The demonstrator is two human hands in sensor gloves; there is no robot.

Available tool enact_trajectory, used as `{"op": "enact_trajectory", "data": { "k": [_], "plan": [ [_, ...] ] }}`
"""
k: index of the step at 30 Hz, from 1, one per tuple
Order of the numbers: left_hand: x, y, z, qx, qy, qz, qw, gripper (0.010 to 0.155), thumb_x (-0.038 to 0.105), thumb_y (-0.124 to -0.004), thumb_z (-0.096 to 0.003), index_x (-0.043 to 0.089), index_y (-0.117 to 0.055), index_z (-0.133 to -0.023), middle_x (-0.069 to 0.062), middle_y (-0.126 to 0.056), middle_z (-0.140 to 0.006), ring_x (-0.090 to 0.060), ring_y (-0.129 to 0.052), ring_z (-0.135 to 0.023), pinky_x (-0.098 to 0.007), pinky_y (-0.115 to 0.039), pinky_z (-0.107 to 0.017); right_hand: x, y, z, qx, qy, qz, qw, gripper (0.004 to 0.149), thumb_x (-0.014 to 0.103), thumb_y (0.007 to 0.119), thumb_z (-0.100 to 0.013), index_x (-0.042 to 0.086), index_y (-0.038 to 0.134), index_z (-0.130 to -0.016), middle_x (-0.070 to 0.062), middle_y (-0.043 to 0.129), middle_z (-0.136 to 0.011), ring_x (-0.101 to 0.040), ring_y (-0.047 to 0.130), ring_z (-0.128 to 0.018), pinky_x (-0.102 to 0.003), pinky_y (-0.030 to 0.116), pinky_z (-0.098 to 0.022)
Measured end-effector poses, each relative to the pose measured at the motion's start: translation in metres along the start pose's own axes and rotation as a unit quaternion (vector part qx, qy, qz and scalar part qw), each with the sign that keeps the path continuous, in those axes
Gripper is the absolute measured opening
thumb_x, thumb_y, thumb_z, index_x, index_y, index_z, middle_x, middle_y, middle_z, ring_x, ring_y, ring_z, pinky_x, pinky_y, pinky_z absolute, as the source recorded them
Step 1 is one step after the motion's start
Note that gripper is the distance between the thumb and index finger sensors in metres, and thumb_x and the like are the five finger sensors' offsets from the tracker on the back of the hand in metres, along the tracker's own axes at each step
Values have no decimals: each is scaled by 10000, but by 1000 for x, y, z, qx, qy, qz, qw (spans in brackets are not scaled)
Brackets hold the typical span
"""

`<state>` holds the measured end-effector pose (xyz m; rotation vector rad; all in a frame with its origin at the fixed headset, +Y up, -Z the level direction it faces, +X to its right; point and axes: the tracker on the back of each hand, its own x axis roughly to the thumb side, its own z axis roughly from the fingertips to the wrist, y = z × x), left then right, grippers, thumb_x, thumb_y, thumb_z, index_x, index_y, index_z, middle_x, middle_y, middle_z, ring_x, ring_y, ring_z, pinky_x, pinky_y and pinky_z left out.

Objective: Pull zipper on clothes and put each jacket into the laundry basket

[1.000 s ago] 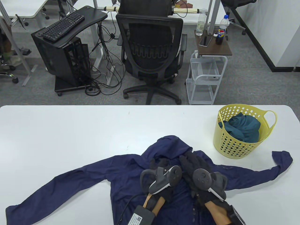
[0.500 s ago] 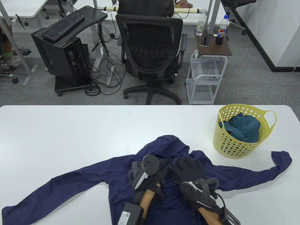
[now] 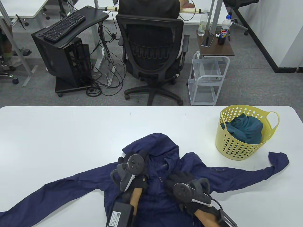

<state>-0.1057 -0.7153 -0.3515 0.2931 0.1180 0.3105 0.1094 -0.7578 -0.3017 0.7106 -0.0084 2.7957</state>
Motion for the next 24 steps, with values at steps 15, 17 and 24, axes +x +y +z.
{"op": "enact_trajectory", "data": {
  "k": [15,17,24],
  "plan": [
    [60,-26,22,-183,-239,-64,951,543,389,-633,-429,682,-586,-885,177,-316,-1200,-243,-137,-1108,-668,-244,-761,-41,-26,9,-73,42,-296,951,431,434,755,-506,271,814,-900,-41,887,-972,-379,822,-925,-673,576,-678],
    [52,-34,18,-201,-225,-29,953,490,416,-651,-417,621,-669,-863,168,-325,-1198,-243,-137,-1108,-670,-226,-760,-38,-23,9,-59,29,-256,965,435,441,748,-508,277,799,-908,-18,876,-985,-376,813,-934,-676,573,-680],
    [38,-32,14,-101,-174,-112,973,432,494,-722,-366,605,-791,-777,182,-576,-1144,-248,-351,-1108,-658,-381,-745,-13,-15,4,-53,44,-84,994,446,431,753,-507,265,808,-917,-30,878,-983,-381,807,-933,-672,563,-685]
  ]
}}
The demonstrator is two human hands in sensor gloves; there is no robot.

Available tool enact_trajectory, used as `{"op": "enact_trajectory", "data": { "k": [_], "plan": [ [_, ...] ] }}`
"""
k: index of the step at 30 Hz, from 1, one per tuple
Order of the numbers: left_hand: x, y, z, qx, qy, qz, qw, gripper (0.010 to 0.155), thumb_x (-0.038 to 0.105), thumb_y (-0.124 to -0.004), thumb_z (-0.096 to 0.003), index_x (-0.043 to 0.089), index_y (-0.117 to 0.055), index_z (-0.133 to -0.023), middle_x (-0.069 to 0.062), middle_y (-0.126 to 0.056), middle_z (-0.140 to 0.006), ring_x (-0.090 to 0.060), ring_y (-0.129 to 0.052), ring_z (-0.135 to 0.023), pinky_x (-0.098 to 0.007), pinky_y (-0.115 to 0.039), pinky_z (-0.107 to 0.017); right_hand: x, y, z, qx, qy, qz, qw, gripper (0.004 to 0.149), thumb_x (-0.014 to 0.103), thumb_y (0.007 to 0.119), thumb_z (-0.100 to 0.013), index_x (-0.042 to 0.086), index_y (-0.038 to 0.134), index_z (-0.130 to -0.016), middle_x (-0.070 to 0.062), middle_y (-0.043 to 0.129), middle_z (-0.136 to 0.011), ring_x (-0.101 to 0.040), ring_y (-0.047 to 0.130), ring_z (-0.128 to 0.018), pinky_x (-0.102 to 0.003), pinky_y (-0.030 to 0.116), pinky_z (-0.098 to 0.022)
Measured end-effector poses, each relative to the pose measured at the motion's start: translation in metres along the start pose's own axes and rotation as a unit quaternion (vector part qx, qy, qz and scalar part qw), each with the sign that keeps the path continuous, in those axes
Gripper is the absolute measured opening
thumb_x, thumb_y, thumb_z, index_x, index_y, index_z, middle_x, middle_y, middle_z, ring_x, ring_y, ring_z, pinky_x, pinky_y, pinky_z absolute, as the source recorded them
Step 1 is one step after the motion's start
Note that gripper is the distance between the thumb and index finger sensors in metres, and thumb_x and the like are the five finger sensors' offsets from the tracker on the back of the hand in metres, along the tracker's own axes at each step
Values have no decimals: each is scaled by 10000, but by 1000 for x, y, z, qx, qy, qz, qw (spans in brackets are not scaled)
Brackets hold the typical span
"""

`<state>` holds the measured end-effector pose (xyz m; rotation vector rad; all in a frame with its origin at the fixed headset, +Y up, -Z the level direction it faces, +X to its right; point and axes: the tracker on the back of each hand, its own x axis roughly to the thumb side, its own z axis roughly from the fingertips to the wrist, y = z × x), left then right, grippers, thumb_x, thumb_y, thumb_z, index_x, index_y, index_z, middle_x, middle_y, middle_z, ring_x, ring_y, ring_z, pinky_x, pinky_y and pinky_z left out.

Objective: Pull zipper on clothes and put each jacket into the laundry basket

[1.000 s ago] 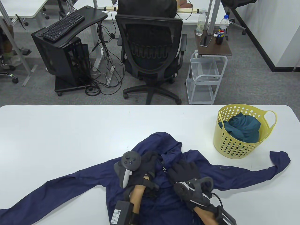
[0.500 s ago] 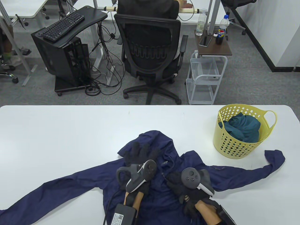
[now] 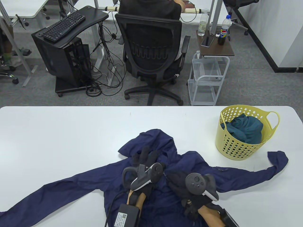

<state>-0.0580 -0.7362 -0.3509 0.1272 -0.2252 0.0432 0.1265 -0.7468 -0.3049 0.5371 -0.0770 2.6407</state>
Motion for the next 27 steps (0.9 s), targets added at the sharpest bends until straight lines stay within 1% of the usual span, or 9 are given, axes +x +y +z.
{"op": "enact_trajectory", "data": {
  "k": [1,5,8,11,15,18,22,25,27],
  "plan": [
    [-2,2,1,25,24,-24,999,425,497,-733,-360,607,-805,-764,185,-605,-1132,-250,-384,-1104,-654,-407,-740,12,1,2,-23,-14,74,997,443,440,749,-504,280,811,-913,-15,885,-978,-370,811,-933,-663,570,-688],
    [-14,1,0,54,80,-31,995,414,498,-757,-352,596,-840,-746,173,-680,-1100,-258,-464,-1084,-649,-455,-722,39,3,10,-42,-51,156,986,437,456,751,-496,306,836,-898,16,892,-973,-345,809,-943,-647,577,-695],
    [-25,-1,1,55,118,-36,991,416,503,-776,-347,593,-859,-745,162,-713,-1086,-266,-500,-1074,-647,-469,-714,50,11,14,-5,-65,188,980,442,459,752,-497,306,838,-902,15,887,-979,-349,796,-951,-647,575,-696],
    [-31,-7,0,21,139,-45,989,424,491,-772,-358,596,-851,-761,150,-684,-1103,-272,-482,-1076,-647,-455,-718,53,23,11,66,-75,189,977,448,467,744,-497,314,819,-911,28,882,-966,-318,821,-912,-620,607,-689],
    [-30,-19,-1,-41,130,-41,990,438,456,-742,-390,590,-817,-799,133,-586,-1145,-282,-404,-1085,-660,-396,-723,42,33,7,118,-52,160,979,446,467,738,-500,343,798,-924,70,848,-1017,-308,843,-911,-609,616,-685],
    [-24,-20,-1,-55,125,-50,989,470,445,-709,-404,580,-764,-850,118,-547,-1159,-284,-404,-1086,-664,-396,-720,30,36,4,134,-33,174,975,453,484,726,-495,387,792,-932,121,821,-1055,-267,852,-935,-576,659,-676],
    [-14,-3,3,-24,116,-30,993,512,449,-699,-407,557,-697,-908,107,-523,-1167,-287,-405,-1087,-666,-398,-720,17,33,-1,121,3,160,980,452,475,725,-501,391,787,-940,108,811,-1064,-264,835,-948,-565,665,-679],
    [-3,10,8,6,93,-9,996,505,437,-689,-414,564,-697,-903,110,-522,-1167,-281,-406,-1090,-665,-406,-722,3,30,-6,122,49,151,980,456,469,708,-516,392,758,-962,95,765,-1091,-261,784,-981,-573,640,-693],
    [8,13,11,0,63,8,998,494,434,-685,-417,595,-703,-884,123,-516,-1171,-272,-399,-1095,-661,-403,-730,-7,27,-9,117,71,132,982,456,454,714,-520,372,761,-966,71,763,-1094,-276,771,-987,-591,620,-696]
  ]
}}
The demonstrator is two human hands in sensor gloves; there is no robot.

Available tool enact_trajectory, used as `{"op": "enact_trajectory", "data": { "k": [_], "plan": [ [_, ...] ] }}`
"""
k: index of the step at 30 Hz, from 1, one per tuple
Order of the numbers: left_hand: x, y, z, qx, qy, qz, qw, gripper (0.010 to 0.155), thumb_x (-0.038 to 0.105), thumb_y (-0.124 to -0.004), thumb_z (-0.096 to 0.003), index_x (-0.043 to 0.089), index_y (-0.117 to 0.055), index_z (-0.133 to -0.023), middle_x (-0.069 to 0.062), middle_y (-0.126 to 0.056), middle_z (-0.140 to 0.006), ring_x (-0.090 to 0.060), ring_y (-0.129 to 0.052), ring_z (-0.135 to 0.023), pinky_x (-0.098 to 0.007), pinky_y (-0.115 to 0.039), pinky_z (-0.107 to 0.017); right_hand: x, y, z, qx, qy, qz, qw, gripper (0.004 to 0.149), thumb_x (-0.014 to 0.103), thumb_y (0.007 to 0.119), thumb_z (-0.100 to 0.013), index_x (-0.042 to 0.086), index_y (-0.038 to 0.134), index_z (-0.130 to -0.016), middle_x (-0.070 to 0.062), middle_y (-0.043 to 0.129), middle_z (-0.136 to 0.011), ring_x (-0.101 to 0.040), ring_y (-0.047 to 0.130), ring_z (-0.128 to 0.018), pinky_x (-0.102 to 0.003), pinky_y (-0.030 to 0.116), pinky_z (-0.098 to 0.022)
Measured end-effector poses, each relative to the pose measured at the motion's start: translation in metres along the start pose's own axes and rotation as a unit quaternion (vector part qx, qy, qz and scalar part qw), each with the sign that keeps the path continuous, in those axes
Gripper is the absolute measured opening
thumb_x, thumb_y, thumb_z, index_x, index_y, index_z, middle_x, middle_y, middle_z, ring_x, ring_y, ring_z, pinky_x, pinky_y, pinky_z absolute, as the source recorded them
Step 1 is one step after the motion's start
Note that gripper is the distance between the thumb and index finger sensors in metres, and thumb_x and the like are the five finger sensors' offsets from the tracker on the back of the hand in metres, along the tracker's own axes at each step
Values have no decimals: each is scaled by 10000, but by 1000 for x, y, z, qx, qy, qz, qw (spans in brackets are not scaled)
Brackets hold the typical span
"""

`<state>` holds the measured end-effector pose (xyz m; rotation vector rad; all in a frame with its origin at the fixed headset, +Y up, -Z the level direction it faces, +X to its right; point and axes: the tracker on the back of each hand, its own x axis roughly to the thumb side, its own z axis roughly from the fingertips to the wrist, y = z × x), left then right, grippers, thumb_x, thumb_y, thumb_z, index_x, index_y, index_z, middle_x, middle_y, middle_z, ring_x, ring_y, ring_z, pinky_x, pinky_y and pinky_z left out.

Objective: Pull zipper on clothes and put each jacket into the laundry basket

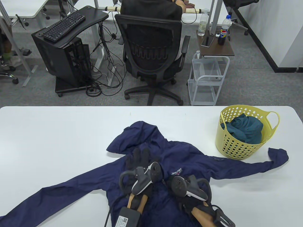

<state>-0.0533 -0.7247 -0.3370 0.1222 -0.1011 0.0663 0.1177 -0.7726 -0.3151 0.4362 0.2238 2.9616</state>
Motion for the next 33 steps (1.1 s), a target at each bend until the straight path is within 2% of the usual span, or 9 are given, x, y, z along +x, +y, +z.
{"op": "enact_trajectory", "data": {
  "k": [5,6,9,12,17,22,26,30,33],
  "plan": [
    [24,-22,0,-97,-79,-6,992,502,425,-686,-430,661,-663,-873,158,-417,-1196,-244,-320,-1114,-649,-350,-759,-14,-3,3,-22,9,-3,1000,453,444,731,-515,353,786,-955,45,802,-1077,-312,808,-963,-604,620,-689],
    [27,-25,-1,-99,-84,-16,991,506,432,-693,-424,659,-657,-875,155,-424,-1194,-247,-329,-1112,-650,-358,-757,-14,-4,5,-27,7,-1,1000,452,443,734,-513,351,791,-952,44,812,-1072,-320,819,-956,-605,620,-689],
    [31,-29,-3,-67,-77,-52,993,491,464,-731,-399,612,-704,-867,157,-512,-1173,-248,-398,-1107,-648,-409,-750,-11,-9,10,-59,-2,8,998,452,441,745,-502,344,811,-938,33,847,-1049,-332,859,-928,-606,626,-684],
    [30,-23,-4,-12,-60,-66,996,442,499,-778,-363,570,-802,-798,171,-637,-1128,-242,-497,-1092,-641,-473,-737,-5,-16,14,-103,-16,16,994,451,435,754,-495,331,825,-928,27,870,-1027,-318,890,-898,-602,631,-683],
    [20,-17,-6,30,-30,-62,997,390,517,-812,-334,563,-878,-716,205,-775,-1049,-216,-641,-1051,-619,-551,-718,11,-18,20,-133,-36,53,989,458,431,757,-492,315,828,-929,23,884,-1011,-301,909,-877,-596,637,-681],
    [5,-23,-10,32,1,-79,996,391,499,-818,-332,534,-895,-714,190,-826,-1008,-222,-681,-1026,-610,-585,-698,28,-12,26,-111,-69,95,987,452,434,757,-490,317,841,-918,29,903,-994,-292,913,-875,-592,644,-678],
    [-12,-29,-12,18,34,-62,997,389,493,-824,-333,534,-900,-712,180,-829,-1008,-234,-683,-1021,-612,-583,-694,42,-8,33,-67,-112,93,987,457,437,755,-491,308,838,-921,21,895,-1003,-309,897,-890,-597,639,-681],
    [-18,-37,-15,-76,23,-56,995,396,504,-793,-363,550,-884,-745,167,-780,-1056,-245,-633,-1044,-626,-549,-703,44,4,30,8,-99,82,992,462,450,746,-494,336,816,-936,34,854,-1039,-340,879,-906,-585,657,-676],
    [-15,-30,-12,-84,28,-35,995,451,508,-745,-384,541,-825,-827,144,-740,-1087,-265,-609,-1053,-636,-538,-704,39,4,27,1,-88,60,994,457,452,741,-490,352,816,-930,38,840,-1034,-328,866,-902,-562,687,-663]
  ]
}}
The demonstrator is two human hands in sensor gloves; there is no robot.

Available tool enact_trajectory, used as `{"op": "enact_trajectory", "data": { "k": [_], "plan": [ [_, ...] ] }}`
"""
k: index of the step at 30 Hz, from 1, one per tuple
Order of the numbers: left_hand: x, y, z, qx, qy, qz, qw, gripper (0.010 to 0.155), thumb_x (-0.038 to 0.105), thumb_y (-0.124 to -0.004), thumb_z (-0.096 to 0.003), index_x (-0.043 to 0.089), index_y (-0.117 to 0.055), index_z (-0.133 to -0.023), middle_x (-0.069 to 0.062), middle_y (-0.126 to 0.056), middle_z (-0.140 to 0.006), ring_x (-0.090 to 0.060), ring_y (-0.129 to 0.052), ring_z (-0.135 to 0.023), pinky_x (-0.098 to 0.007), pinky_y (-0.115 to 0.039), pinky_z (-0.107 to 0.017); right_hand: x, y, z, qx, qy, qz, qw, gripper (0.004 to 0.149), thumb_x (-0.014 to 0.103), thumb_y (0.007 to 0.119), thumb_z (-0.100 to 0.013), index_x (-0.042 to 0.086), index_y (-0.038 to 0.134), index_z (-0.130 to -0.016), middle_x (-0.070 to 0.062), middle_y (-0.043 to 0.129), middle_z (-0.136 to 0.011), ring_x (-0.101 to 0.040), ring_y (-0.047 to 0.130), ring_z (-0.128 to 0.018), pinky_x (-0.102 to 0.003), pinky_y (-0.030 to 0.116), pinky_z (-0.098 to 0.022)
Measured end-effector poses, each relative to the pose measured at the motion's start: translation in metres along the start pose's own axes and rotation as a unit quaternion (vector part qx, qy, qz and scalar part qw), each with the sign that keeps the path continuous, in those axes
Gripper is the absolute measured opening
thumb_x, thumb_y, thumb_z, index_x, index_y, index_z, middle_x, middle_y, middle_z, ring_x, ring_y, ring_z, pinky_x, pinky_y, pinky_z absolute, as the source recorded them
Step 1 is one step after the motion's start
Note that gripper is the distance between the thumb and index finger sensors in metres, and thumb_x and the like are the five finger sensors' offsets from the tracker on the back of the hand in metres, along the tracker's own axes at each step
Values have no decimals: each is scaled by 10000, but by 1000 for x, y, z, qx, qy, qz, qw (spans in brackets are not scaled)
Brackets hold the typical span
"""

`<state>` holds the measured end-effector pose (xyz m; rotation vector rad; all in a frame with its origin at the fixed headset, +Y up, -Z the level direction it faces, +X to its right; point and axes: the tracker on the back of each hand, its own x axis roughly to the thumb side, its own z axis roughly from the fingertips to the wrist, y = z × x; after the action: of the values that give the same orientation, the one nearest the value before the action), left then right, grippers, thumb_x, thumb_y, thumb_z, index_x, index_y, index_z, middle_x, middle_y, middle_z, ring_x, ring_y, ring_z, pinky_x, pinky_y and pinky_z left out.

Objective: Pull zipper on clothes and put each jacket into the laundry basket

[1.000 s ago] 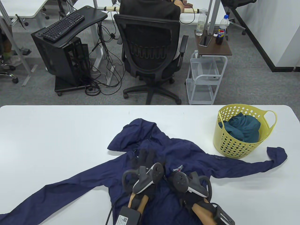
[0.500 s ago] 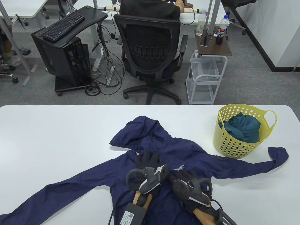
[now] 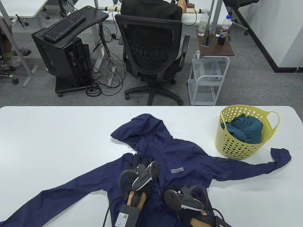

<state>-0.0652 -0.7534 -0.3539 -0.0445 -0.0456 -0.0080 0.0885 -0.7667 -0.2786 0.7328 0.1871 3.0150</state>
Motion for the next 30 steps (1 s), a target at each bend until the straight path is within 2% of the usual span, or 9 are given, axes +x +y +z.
{"op": "enact_trajectory", "data": {
  "k": [4,7,9,11,13,15,17,22,30],
  "plan": [
    [9,23,14,39,-7,61,997,494,516,-724,-393,512,-774,-884,108,-741,-1084,-279,-635,-1039,-652,-552,-692,-15,2,-5,3,38,-37,999,457,457,727,-494,376,794,-939,55,802,-1050,-306,804,-942,-554,687,-664],
    [18,31,22,23,-27,105,994,477,519,-709,-401,459,-816,-862,96,-891,-939,-264,-845,-898,-652,-627,-654,-28,3,-9,-1,65,-59,996,457,461,718,-499,385,780,-946,70,784,-1060,-284,769,-963,-551,680,-669],
    [25,25,25,-42,-53,134,989,482,514,-710,-405,438,-817,-870,81,-938,-892,-265,-924,-817,-648,-657,-633,-38,4,-10,-2,84,-74,994,458,461,717,-502,381,777,-950,70,778,-1063,-273,757,-971,-552,672,-673],
    [30,13,25,-122,-65,144,980,518,526,-694,-416,465,-745,-928,63,-869,-991,-314,-872,-887,-647,-648,-640,-44,4,-10,-10,95,-80,992,459,460,721,-502,373,782,-949,71,785,-1056,-265,757,-970,-551,673,-672],
    [32,-3,24,-215,-60,129,966,565,556,-662,-428,529,-608,-989,80,-662,-1150,-416,-641,-1036,-678,-588,-664,-48,5,-9,-11,98,-86,991,458,455,728,-502,363,788,-947,60,789,-1054,-268,756,-970,-555,670,-672],
    [33,-17,21,-273,-55,109,954,581,551,-644,-438,550,-525,-1007,97,-463,-1199,-425,-436,-1070,-690,-536,-675,-47,4,-7,-18,94,-78,992,456,443,749,-496,351,805,-939,48,798,-1048,-279,771,-962,-559,671,-671],
    [33,-19,18,-259,-52,90,960,562,531,-638,-445,574,-531,-995,116,-412,-1193,-407,-399,-1065,-689,-516,-676,-43,4,-7,-21,86,-62,994,459,421,770,-492,332,812,-940,25,805,-1048,-304,786,-958,-568,665,-677],
    [31,-24,12,-269,-46,77,959,542,515,-635,-449,606,-535,-974,155,-358,-1180,-391,-353,-1053,-702,-486,-667,-26,1,-3,-44,56,6,997,454,404,786,-478,307,847,-917,-10,863,-1015,-331,884,-893,-568,678,-667],
    [16,-31,-1,-248,-24,95,964,534,519,-633,-447,643,-514,-953,209,-324,-1174,-350,-287,-1063,-686,-401,-674,17,-6,16,-33,-44,73,996,463,406,780,-477,272,853,-913,-27,890,-1000,-304,902,-881,-570,675,-669]
  ]
}}
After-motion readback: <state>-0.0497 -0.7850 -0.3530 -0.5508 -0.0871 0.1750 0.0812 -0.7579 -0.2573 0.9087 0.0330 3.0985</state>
